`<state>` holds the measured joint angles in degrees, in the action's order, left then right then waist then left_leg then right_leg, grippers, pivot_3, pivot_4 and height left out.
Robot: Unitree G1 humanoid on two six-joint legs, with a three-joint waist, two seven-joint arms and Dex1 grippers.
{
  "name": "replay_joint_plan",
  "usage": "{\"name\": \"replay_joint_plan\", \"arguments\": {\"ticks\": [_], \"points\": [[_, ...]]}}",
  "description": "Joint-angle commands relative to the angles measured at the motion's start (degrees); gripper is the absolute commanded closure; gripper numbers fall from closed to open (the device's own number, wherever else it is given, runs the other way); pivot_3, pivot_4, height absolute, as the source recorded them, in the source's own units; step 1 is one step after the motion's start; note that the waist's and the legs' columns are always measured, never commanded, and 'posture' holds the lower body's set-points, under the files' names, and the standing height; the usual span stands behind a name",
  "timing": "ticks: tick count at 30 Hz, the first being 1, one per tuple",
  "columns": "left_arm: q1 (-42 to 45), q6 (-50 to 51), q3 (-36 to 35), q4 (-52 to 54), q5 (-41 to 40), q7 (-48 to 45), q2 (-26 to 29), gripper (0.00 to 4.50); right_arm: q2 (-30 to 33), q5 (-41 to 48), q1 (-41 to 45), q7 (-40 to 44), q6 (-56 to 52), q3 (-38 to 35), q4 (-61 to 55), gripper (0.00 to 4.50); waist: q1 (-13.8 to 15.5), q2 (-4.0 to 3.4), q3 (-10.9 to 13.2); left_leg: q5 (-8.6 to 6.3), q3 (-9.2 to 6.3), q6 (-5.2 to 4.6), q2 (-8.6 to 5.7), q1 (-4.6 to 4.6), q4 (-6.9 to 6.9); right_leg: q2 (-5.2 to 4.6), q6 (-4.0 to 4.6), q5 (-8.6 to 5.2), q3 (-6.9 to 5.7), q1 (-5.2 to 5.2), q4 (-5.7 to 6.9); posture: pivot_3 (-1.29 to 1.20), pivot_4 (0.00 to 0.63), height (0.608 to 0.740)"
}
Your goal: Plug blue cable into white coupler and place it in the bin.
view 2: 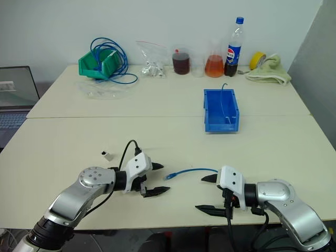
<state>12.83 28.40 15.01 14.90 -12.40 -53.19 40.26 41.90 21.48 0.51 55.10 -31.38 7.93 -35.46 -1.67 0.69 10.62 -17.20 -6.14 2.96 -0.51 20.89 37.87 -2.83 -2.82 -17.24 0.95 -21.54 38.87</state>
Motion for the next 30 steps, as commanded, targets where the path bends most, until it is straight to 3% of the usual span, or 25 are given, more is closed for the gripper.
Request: {"name": "replay_joint_plan", "arguments": {"ticks": [1, 8, 12, 21, 22, 24, 30], "points": [[0.38, 0.43, 1.25, -0.54, 1.63, -0.22, 0.28, 0.0, -0.64, -0.09, 1.57, -2.55, 0.97, -1.62, -1.32, 0.27, 0.01, 0.0, 0.0, 0.0, 0.0, 0.0, 0.0, 0.0, 0.0, -0.03, 0.0, 0.0, 0.01, 0.01, 0.0, 0.0, 0.15, 0.74], [-0.64, 3.2, 2.23, 0.22, 2.34, 0.09, 0.25, 0.0, -1.05, 2.13, 6.1, -5.76, -4.51, -1.52, -1.37, 0.27, 0.0, 0.02, -0.02, 0.0, -0.03, 0.0, 0.0, -0.03, 0.01, -0.07, 0.0, 0.0, -0.03, 0.06, 0.0, 0.0, 0.15, 0.74], [-1.41, 4.59, 2.71, 0.51, 2.44, -0.45, 0.92, 0.63, -1.14, 2.47, 8.01, -6.59, -6.72, -1.09, -1.74, 0.23, -0.04, 0.02, -0.03, 0.0, -0.04, 0.0, 0.0, -0.03, 0.0, -0.07, 0.0, 0.0, -0.02, 0.06, -0.01, 0.0, 0.15, 0.74], [-2.67, 7.4, 4.61, 2.27, 2.33, -0.95, 0.65, 2.6, -1.4, 3.63, 8.13, -8.37, -7.69, -1.86, -2.5, 0.23, -0.06, 0.01, -0.05, 0.0, -0.04, -0.01, 0.0, -0.06, -0.01, -0.09, 0.0, 0.0, 0.01, 0.07, -0.01, 0.0, 0.15, 0.74], [-2.84, 7.32, 4.99, 2.48, 2.4, -1.1, 0.53, 2.98, -1.52, 3.77, 7.92, -8.69, -7.74, -2.09, -2.63, 0.23, -0.04, 0.0, -0.06, 0.0, -0.05, -0.01, 0.0, -0.06, -0.01, -0.09, 0.0, 0.0, 0.01, 0.07, -0.01, 0.0, 0.15, 0.74], [-2.96, 6.93, 5.83, 2.94, 2.44, -1.63, 0.33, 3.16, -1.68, 4.0, 7.47, -9.17, -7.77, -2.58, -2.84, 0.23, -0.02, 0.0, -0.08, 0.0, -0.04, -0.01, 0.0, -0.06, -0.01, -0.11, 0.0, 0.0, 0.0, 0.09, -0.02, 0.0, 0.15, 0.74], [-2.67, 6.49, 6.33, 3.09, 2.55, -1.3, -0.31, 4.25, -1.61, 4.25, 6.29, -10.01, -7.01, -3.41, -2.75, 0.23, 0.01, -0.02, -0.11, 0.0, -0.03, -0.01, 0.0, -0.07, -0.01, -0.17, 0.0, 0.0, 0.0, 0.13, -0.03, 0.0, 0.15, 0.74]]}}
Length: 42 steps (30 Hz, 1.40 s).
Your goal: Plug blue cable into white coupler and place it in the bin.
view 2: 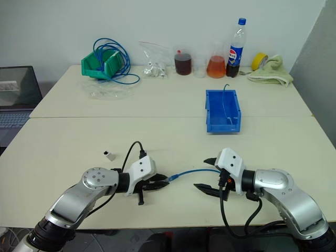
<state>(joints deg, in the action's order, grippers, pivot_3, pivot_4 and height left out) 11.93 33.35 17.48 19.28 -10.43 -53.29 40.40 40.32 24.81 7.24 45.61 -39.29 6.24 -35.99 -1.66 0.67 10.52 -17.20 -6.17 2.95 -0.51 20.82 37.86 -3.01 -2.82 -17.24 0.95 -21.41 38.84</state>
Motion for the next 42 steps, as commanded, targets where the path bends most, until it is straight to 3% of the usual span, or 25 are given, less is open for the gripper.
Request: {"name": "replay_joint_plan", "arguments": {"ticks": [1, 8, 13, 19, 23, 29, 36, 42], "points": [[-1.58, 1.45, 3.54, -1.45, 0.44, -0.77, -0.93, 4.26, -0.02, 1.02, -0.67, -0.54, 1.02, -1.87, -2.26, 0.23, 0.02, 0.0, -0.01, 0.0, 0.0, 0.0, 0.0, 0.0, 0.0, -0.01, 0.0, 0.0, 0.0, 0.01, 0.0, 0.0, 0.15, 0.74], [0.17, -1.49, 1.22, -3.82, 0.28, 0.54, -3.69, 4.26, 1.03, 2.86, -3.96, 1.75, 3.14, -2.49, -3.51, 0.23, 0.5, 0.0, -0.01, 0.0, 0.01, 0.0, -0.01, 0.01, 0.03, -0.07, -0.01, 0.0, -0.02, 0.05, -0.02, 0.0, 0.15, 0.74], [2.01, 0.41, -1.02, -5.06, -2.69, -0.36, -5.56, 4.26, 2.03, 12.25, -7.34, 4.77, -1.4, -5.34, -5.75, 0.23, 0.8, 0.02, 0.0, 0.0, 0.01, 0.0, -0.01, 0.02, 0.06, -0.06, -0.01, 0.0, -0.08, 0.06, -0.02, 0.0, 0.15, 0.74], [5.1, 3.23, -4.84, -6.45, -7.03, -1.33, -5.99, 4.26, 0.99, 15.41, -9.95, 1.62, -3.32, -6.6, -5.81, 0.23, 0.66, 0.06, 0.03, 0.0, 0.02, 0.0, -0.02, 0.02, 0.05, 0.0, -0.01, 0.0, -0.09, 0.04, -0.01, 0.0, 0.15, 0.74], [7.19, 6.9, -8.0, -6.08, -12.16, -1.45, -8.01, 4.26, -2.12, 12.28, -13.16, -0.37, 1.15, -4.27, -4.6, 0.23, 0.57, 0.12, 0.06, 0.0, 0.03, 0.0, -0.02, 0.06, 0.04, 0.05, -0.01, 0.0, -0.1, -0.01, -0.01, 0.0, 0.15, 0.74], [7.37, 15.37, -12.99, -1.91, -22.67, -3.04, -8.25, 4.26, -7.69, 15.09, -15.98, -4.44, 0.42, -4.1, -4.02, 0.23, 0.06, 0.18, 0.1, 0.0, -0.06, 0.01, 0.03, 0.08, 0.02, 0.03, -0.01, 0.0, -0.07, -0.03, -0.01, 0.0, 0.15, 0.74], [8.61, 22.87, -18.05, -1.13, -33.84, -3.88, -8.08, 4.26, -16.89, 29.56, -12.68, -10.47, -4.82, -9.07, 1.63, 0.23, -0.1, 0.18, 0.11, 0.01, -0.12, 0.01, 0.05, 0.01, 0.02, 0.09, 0.0, 0.0, -0.04, -0.04, 0.05, 0.0, 0.15, 0.74], [10.21, 25.9, -18.0, -1.49, -37.85, -3.9, -7.79, 4.26, -19.34, 31.66, -7.6, -12.86, -5.79, -8.83, 4.68, 0.23, -0.12, 0.19, 0.12, 0.01, -0.09, 0.01, 0.02, 0.02, 0.02, 0.08, 0.0, 0.0, 0.0, -0.06, 0.04, 0.0, 0.15, 0.74]]}}
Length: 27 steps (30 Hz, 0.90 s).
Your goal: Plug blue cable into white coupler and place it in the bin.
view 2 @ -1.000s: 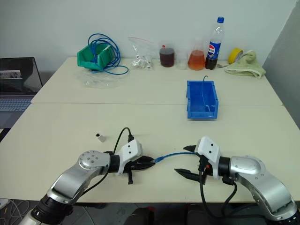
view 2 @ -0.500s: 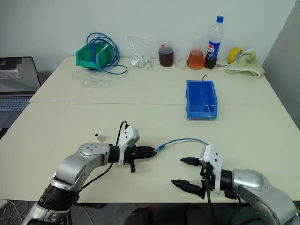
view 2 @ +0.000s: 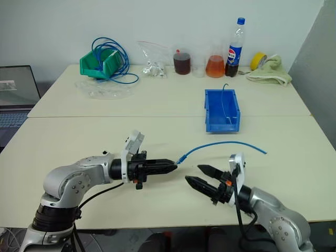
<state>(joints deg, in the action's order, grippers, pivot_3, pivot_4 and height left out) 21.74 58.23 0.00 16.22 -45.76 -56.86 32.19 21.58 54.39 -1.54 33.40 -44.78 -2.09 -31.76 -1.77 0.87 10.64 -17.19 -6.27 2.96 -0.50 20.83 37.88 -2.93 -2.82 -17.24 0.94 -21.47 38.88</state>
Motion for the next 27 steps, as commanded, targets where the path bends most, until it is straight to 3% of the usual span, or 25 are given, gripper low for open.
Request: {"name": "replay_joint_plan", "arguments": {"ticks": [1, 17, 27], "points": [[0.33, 1.27, -0.28, 1.74, -2.9, -0.45, 0.65, 4.26, -0.92, 2.16, 1.94, -0.8, -0.17, -0.28, 0.91, 0.23, -0.01, 0.0, 0.0, 0.0, 0.0, 0.0, 0.0, 0.01, -0.02, 0.0, 0.0, 0.0, 0.0, -0.02, -0.01, 0.0, 0.15, 0.74], [0.55, 2.13, 0.15, 2.71, -5.36, 0.0, 1.18, 4.26, -2.55, 5.18, 6.95, -0.74, -1.09, 0.73, 2.68, 0.23, -0.02, 0.0, 0.0, 0.0, 0.02, 0.0, 0.01, 0.07, -0.04, 0.0, 0.01, -0.01, 0.06, -0.16, 0.01, 0.0, 0.15, 0.74], [1.15, 4.2, -1.15, 1.83, -8.62, 1.06, 0.77, 4.26, -2.54, 6.92, 7.97, -0.14, -1.5, 0.86, 3.28, 2.19, -0.02, 0.0, 0.0, 0.0, 0.03, 0.0, 0.01, 0.07, -0.05, 0.0, 0.01, -0.01, 0.07, -0.17, 0.01, 0.0, 0.15, 0.74]]}}
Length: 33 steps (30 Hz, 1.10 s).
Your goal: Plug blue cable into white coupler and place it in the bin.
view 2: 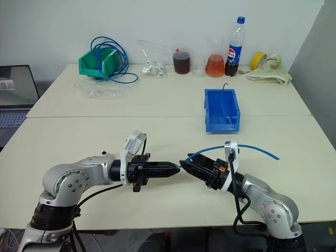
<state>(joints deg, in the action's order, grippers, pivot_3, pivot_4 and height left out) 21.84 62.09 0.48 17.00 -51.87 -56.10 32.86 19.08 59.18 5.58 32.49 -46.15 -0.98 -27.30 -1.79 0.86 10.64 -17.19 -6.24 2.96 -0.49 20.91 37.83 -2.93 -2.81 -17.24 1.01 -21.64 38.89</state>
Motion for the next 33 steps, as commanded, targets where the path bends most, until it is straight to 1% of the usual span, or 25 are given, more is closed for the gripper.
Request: {"name": "replay_joint_plan", "arguments": {"ticks": [1, 2, 4, 8, 10, 12, 17, 19, 20, 21, 22, 27, 32, 33], "points": [[1.08, 0.56, -1.72, 0.94, -2.83, 0.46, 0.01, 4.26, -0.04, 2.38, 0.89, 0.74, -0.18, -0.28, -1.18, 2.37, 0.0, 0.0, 0.0, 0.0, 0.0, 0.0, 0.0, 0.0, 0.0, 0.0, 0.0, 0.0, 0.0, 0.0, 0.0, 0.0, 0.15, 0.74], [1.09, 0.72, -1.73, 0.86, -3.1, 0.58, 0.03, 4.26, -0.05, 2.56, 0.91, 0.7, -0.22, -0.31, -1.2, 2.62, 0.0, 0.0, 0.0, 0.0, 0.0, 0.0, 0.0, 0.0, 0.0, 0.0, 0.0, 0.0, 0.0, 0.0, 0.0, 0.0, 0.15, 0.74], [1.06, 0.95, -1.72, 0.57, -3.57, 0.81, 0.07, 4.26, -0.02, 2.85, 0.96, 0.63, -0.35, -0.42, -1.25, 2.95, 0.0, 0.0, 0.0, 0.0, 0.0, 0.0, 0.0, 0.0, 0.0, 0.0, 0.0, 0.0, 0.0, 0.0, 0.0, 0.0, 0.15, 0.74], [1.15, 1.07, -1.55, -0.1, -3.73, 0.79, 0.15, 4.26, 0.07, 3.3, 1.24, 0.48, -0.44, -0.57, -1.22, 3.93, -0.01, 0.0, 0.0, 0.0, 0.0, 0.0, 0.0, 0.0, 0.0, 0.0, 0.0, 0.0, -0.01, -0.01, 0.0, 0.0, 0.15, 0.74], [1.14, 1.1, -1.25, -0.32, -3.57, 0.42, 0.36, 4.26, 0.14, 3.42, 1.44, 0.45, -0.42, -0.62, -1.09, 4.27, 0.0, 0.0, 0.0, 0.0, 0.01, 0.0, 0.0, 0.0, 0.0, 0.0, 0.0, 0.0, 0.0, -0.01, 0.0, 0.0, 0.15, 0.74], [0.89, 0.77, -0.91, -0.48, -3.16, -0.15, 0.65, 4.26, 0.31, 3.49, 1.55, 0.5, -0.43, -0.7, -0.99, 4.39, 0.0, 0.0, 0.0, 0.0, 0.0, 0.0, 0.0, 0.01, 0.0, 0.0, 0.0, 0.0, 0.0, -0.01, 0.0, 0.0, 0.15, 0.74], [0.69, -0.92, -0.78, -0.82, -1.95, -0.15, 0.13, 4.26, 0.7, 3.8, 1.75, 0.49, -0.51, -0.8, -0.91, 4.41, 0.0, 0.0, 0.0, 0.0, 0.0, 0.0, 0.0, 0.01, 0.0, 0.0, 0.0, 0.0, 0.0, -0.02, 0.0, 0.0, 0.15, 0.74], [0.58, -0.9, -1.02, -0.96, -2.7, -0.46, -0.16, 4.26, 0.91, 3.88, 1.86, 0.54, -0.59, -0.84, -0.89, 4.41, 0.0, 0.0, 0.0, 0.0, 0.01, 0.0, 0.0, 0.01, -0.01, 0.0, 0.0, 0.0, 0.01, -0.02, 0.0, 0.0, 0.15, 0.74], [0.52, -0.97, -1.12, -0.99, -2.86, -0.4, -0.21, 3.56, 0.98, 3.89, 1.9, 0.55, -0.58, -0.84, -0.89, 4.41, 0.01, 0.0, 0.0, 0.0, 0.01, 0.0, 0.0, 0.01, 0.0, 0.0, 0.0, 0.0, 0.01, -0.02, 0.0, 0.0, 0.15, 0.74], [0.45, -0.98, -1.04, -0.99, -3.0, -0.78, -0.05, 3.42, 1.1, 3.88, 1.91, 0.56, -0.59, -0.81, -0.9, 4.41, 0.0, 0.0, 0.0, 0.0, 0.0, 0.0, 0.0, 0.01, 0.0, 0.0, 0.0, 0.0, 0.0, -0.02, 0.0, 0.0, 0.15, 0.74], [0.31, -1.26, -0.81, -0.83, -2.75, -1.23, 0.3, 3.16, 1.19, 3.88, 1.93, 0.56, -0.58, -0.79, -0.9, 4.42, 0.0, 0.0, 0.0, 0.0, 0.0, 0.0, 0.0, 0.01, 0.0, 0.0, 0.0, 0.0, 0.0, -0.02, 0.0, 0.0, 0.15, 0.74], [-1.3, -2.3, -0.09, 0.62, -1.97, -3.31, 1.98, 2.12, 1.65, 3.52, 1.98, 0.58, -0.35, -0.97, -0.76, 4.43, -0.06, -0.01, 0.0, 0.0, 0.02, 0.0, 0.0, 0.02, -0.02, 0.0, 0.0, 0.0, 0.01, -0.04, 0.0, 0.0, 0.15, 0.74], [-3.22, -6.45, 0.98, 1.67, 1.26, -5.11, 4.35, 1.04, 3.3, 1.39, 2.64, 1.67, 1.05, -1.78, 0.53, 4.43, -0.01, -0.01, 0.01, 0.0, 0.03, 0.0, 0.0, 0.02, -0.02, 0.0, 0.0, 0.0, 0.03, -0.05, -0.01, 0.0, 0.15, 0.74], [-3.42, -6.96, 1.12, 1.76, 1.56, -5.29, 4.56, 0.88, 3.73, 0.95, 2.78, 1.98, 1.31, -1.75, 0.73, 4.43, 0.0, -0.02, 0.01, 0.0, 0.02, 0.0, 0.0, 0.02, -0.03, 0.0, 0.0, 0.0, 0.03, -0.05, -0.01, 0.0, 0.15, 0.74]]}}
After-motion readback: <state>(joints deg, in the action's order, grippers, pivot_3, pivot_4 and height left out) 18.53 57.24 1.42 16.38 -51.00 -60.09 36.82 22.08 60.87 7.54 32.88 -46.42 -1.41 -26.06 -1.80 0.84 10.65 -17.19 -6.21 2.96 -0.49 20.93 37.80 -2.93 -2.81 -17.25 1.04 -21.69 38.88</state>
